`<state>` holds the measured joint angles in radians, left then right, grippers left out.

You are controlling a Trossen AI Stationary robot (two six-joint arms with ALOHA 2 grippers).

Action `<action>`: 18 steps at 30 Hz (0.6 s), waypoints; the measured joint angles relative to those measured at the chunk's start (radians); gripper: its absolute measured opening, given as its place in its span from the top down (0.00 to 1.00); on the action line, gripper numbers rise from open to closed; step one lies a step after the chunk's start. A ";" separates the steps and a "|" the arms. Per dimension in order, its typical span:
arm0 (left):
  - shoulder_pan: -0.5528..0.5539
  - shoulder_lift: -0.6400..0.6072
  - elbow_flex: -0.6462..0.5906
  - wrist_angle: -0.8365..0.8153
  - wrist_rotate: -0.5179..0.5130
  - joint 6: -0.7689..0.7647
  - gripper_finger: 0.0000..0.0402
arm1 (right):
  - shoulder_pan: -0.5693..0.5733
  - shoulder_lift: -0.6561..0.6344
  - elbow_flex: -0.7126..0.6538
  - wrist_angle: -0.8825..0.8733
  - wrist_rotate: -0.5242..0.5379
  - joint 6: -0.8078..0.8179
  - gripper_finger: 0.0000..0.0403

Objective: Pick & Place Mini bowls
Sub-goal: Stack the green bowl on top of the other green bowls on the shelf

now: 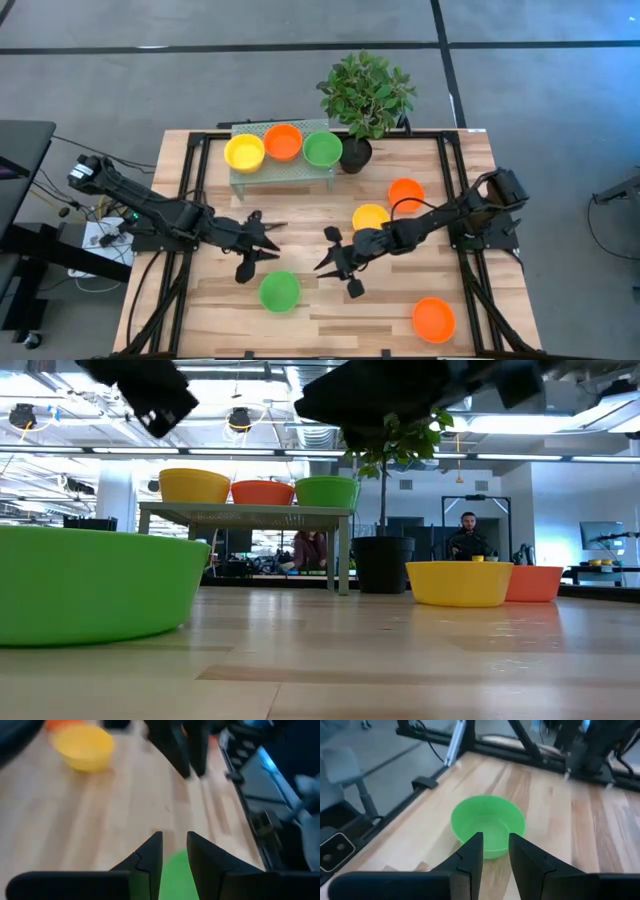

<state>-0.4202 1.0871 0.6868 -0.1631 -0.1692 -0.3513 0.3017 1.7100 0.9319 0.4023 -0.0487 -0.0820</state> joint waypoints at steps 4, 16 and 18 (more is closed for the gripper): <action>-0.006 0.098 0.000 -0.001 0.074 -0.068 0.75 | 0.013 0.000 0.057 -0.097 0.031 0.001 0.78; -0.004 0.327 -0.001 -0.013 0.095 -0.212 0.63 | 0.045 -0.004 0.069 -0.149 0.042 -0.006 0.72; -0.005 0.336 -0.001 -0.015 0.095 -0.212 0.63 | 0.045 -0.004 0.069 -0.148 0.042 -0.006 0.67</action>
<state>-0.4248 1.4231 0.6861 -0.1784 -0.0738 -0.5632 0.3470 1.7061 1.0012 0.2546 -0.0067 -0.0883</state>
